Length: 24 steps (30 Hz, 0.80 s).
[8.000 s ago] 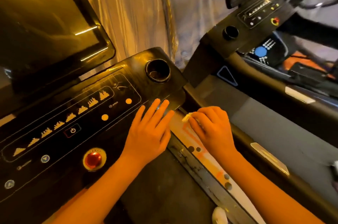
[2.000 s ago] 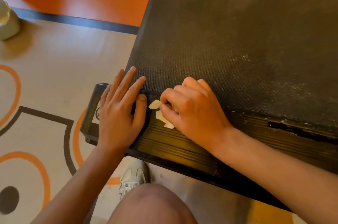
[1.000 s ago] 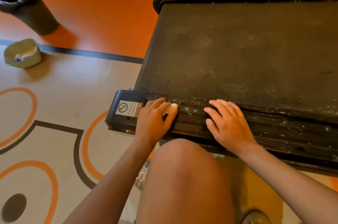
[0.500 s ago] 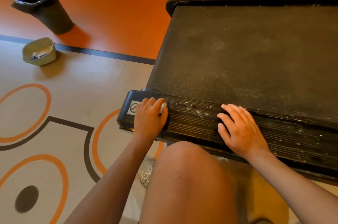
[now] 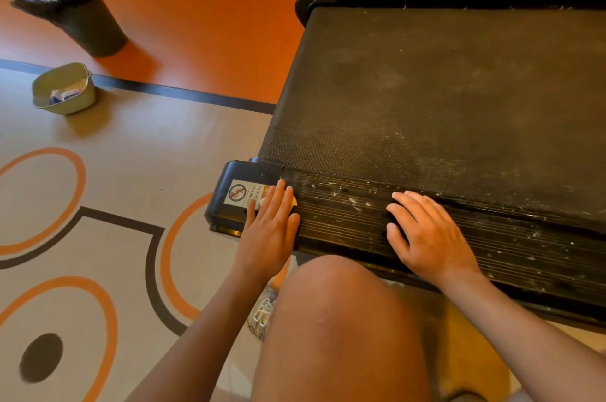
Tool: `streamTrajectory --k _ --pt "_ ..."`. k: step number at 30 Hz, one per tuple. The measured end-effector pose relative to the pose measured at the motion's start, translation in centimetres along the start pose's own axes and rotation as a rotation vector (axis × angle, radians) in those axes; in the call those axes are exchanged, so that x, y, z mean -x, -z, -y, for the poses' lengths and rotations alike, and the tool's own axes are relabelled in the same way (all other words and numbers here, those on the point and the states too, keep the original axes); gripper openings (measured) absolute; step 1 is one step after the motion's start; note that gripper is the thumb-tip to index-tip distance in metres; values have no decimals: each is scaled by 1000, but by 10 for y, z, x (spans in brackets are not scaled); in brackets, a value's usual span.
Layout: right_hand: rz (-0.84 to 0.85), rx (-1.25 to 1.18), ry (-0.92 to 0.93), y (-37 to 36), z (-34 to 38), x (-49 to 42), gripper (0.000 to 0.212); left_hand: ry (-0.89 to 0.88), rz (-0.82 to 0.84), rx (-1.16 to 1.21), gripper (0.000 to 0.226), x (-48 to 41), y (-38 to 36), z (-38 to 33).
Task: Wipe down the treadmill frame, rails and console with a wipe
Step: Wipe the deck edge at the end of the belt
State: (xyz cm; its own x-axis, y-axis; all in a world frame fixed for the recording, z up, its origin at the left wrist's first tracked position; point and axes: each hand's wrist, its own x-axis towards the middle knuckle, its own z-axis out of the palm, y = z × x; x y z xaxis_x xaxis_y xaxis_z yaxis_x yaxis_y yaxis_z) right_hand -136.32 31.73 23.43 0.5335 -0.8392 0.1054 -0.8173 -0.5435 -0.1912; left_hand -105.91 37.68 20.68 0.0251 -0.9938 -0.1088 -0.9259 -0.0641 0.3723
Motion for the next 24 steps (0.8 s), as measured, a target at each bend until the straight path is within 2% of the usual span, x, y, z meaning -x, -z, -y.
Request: streamTrajectory --k 5,10,17,22,24 --pt "13 2 -11 1 1 0 53 93 9 13 59 -10 2 -5" --pt "50 -6 -85 -3 7 2 61 113 -36 45 51 -17 11 -6" --pt "27 -24 -107 -5 10 2 60 141 -83 88 51 -14 13 -3" --pt "17 -19 -104 -7 9 3 60 175 -179 63 50 -19 22 6" --pt "15 -16 -106 -8 9 3 61 223 -185 129 47 -22 28 16"
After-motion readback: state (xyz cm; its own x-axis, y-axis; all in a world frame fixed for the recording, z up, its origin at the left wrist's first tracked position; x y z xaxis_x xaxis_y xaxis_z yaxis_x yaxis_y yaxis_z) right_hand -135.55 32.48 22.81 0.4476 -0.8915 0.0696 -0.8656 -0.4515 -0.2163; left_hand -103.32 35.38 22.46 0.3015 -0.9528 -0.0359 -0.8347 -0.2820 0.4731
